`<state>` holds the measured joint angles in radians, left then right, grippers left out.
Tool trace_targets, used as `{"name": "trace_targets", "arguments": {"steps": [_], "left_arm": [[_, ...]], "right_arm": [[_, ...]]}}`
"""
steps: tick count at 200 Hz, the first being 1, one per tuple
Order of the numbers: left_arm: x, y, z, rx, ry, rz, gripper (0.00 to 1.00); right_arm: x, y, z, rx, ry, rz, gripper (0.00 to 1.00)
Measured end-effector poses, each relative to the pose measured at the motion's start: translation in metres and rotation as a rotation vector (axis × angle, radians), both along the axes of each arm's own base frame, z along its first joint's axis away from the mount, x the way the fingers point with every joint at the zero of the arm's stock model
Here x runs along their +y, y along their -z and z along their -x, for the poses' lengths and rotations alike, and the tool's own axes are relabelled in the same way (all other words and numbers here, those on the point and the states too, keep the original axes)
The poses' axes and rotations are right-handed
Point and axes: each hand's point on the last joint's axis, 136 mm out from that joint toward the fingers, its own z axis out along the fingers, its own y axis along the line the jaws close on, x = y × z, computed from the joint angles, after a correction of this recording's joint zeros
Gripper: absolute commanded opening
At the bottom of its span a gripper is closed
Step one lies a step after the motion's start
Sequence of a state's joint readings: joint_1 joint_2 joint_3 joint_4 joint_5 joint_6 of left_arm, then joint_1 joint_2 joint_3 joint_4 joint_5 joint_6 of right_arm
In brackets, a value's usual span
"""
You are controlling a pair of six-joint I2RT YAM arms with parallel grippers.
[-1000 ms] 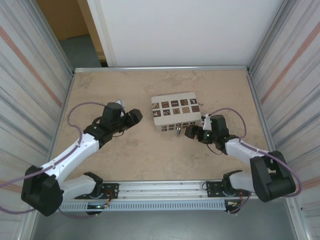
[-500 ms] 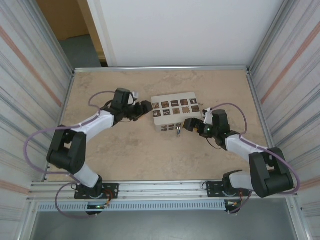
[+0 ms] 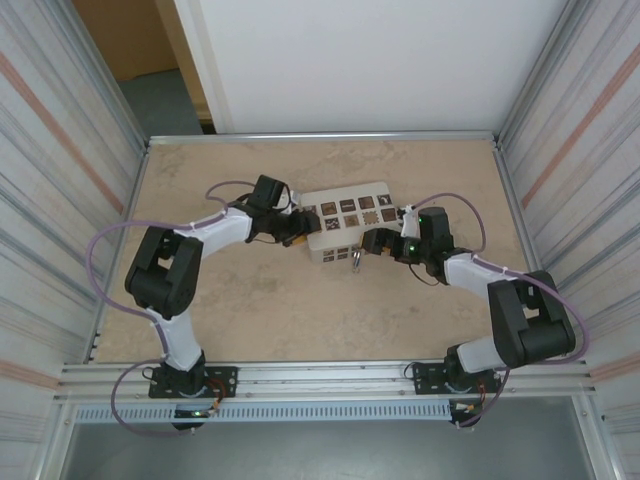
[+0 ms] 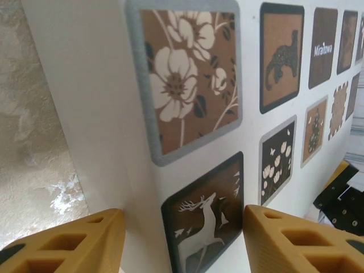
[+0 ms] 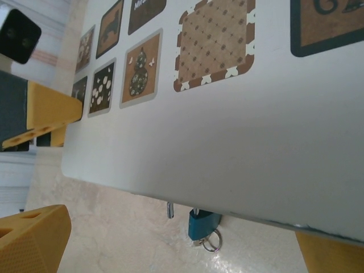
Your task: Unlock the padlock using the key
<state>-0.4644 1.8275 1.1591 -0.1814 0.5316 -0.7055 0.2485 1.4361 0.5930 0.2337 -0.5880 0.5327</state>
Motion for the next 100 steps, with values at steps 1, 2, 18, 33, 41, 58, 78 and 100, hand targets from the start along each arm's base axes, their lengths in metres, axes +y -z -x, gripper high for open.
{"name": "trace_targets", "arguments": {"steps": [1, 2, 18, 33, 41, 58, 78, 100], "left_arm": [[0.000, 0.000, 0.000, 0.001, 0.001, -0.001, 0.55], [0.000, 0.000, 0.001, 0.000, 0.001, -0.001, 0.55], [0.000, 0.000, 0.000, -0.005, 0.000, -0.007, 0.54], [0.000, -0.001, 0.001, -0.014, -0.002, -0.015, 0.54], [0.000, -0.001, 0.003, -0.019, -0.002, -0.021, 0.54], [0.000, 0.000, 0.010, -0.022, 0.001, -0.029, 0.54], [0.001, -0.001, 0.016, -0.027, 0.004, -0.037, 0.54], [0.004, -0.003, 0.021, -0.026, 0.001, -0.044, 0.54]], "right_arm": [[0.000, 0.000, 0.000, 0.000, -0.001, 0.000, 0.99], [0.000, 0.000, -0.001, -0.001, -0.002, 0.001, 0.99], [0.000, 0.000, -0.006, -0.012, -0.015, 0.007, 0.99], [-0.001, 0.000, -0.012, -0.024, -0.027, 0.012, 0.99], [-0.001, 0.000, -0.014, -0.030, -0.036, 0.011, 0.99], [-0.001, 0.000, -0.019, -0.045, -0.045, 0.008, 1.00], [-0.001, -0.003, -0.020, -0.067, -0.055, 0.003, 1.00], [-0.002, -0.006, -0.019, -0.091, -0.058, 0.003, 0.98]]}}
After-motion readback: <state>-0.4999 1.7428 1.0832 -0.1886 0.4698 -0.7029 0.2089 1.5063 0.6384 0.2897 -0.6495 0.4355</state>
